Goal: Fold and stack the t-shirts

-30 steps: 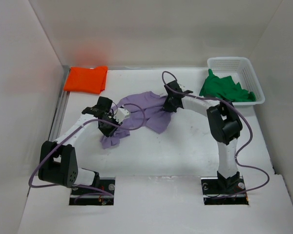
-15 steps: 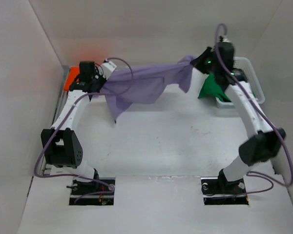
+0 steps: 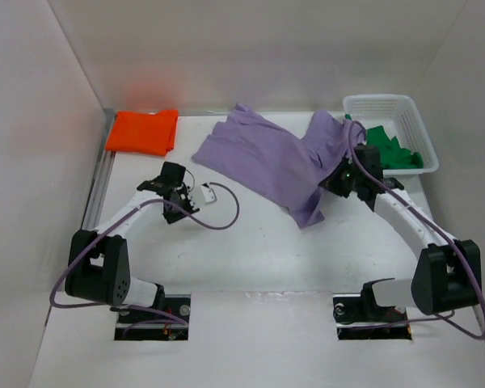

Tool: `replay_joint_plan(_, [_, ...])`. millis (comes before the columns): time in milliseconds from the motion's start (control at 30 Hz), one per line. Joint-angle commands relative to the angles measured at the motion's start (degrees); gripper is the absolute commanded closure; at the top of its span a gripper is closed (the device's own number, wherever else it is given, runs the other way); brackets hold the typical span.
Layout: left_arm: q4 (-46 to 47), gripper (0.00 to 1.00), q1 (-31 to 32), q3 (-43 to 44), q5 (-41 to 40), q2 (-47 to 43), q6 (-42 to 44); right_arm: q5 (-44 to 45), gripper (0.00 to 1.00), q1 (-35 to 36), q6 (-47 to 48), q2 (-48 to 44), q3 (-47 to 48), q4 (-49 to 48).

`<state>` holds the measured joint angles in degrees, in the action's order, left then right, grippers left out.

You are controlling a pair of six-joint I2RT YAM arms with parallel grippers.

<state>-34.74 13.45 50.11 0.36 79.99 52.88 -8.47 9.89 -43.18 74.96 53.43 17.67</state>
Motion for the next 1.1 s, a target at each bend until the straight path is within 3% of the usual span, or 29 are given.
replay_joint_plan(0, [-2.97,0.66,0.04,-0.19,1.22,-4.31,3.11,-3.31,0.98,1.31,-2.44,-2.62,-1.48,-5.02])
replay_joint_plan(133, [3.35,0.42,0.39,5.51,0.69,-0.20,0.73,-3.13,0.98,1.31,-2.35,-4.03,-2.89,-5.02])
replay_joint_plan(300, [14.16,0.31,-0.58,18.94,0.17,13.76,-4.08,-3.31,0.97,1.23,-1.82,-4.47,-3.07,-5.02])
replay_joint_plan(467, [11.99,0.32,-1.63,38.72,1.04,29.76,-18.67,-2.69,0.96,1.40,-1.82,-4.12,-4.12,-5.02])
replay_joint_plan(600, [8.73,0.32,-1.81,47.00,2.36,38.21,-25.36,-2.43,0.95,1.49,-2.17,-4.12,-5.70,-5.63])
replay_joint_plan(900, [0.74,0.36,-1.99,51.06,7.36,47.10,-31.43,-2.17,0.95,1.75,-1.82,-3.15,-5.53,-5.10])
replay_joint_plan(1033, [-3.57,0.45,-1.98,50.70,8.69,49.03,-31.53,-1.29,0.95,1.75,-1.82,-3.77,-5.18,-4.93])
replay_joint_plan(1067, [-4.27,0.54,-2.16,50.96,8.61,49.91,-31.61,-1.20,0.95,1.75,-1.82,-3.85,-4.92,-4.93])
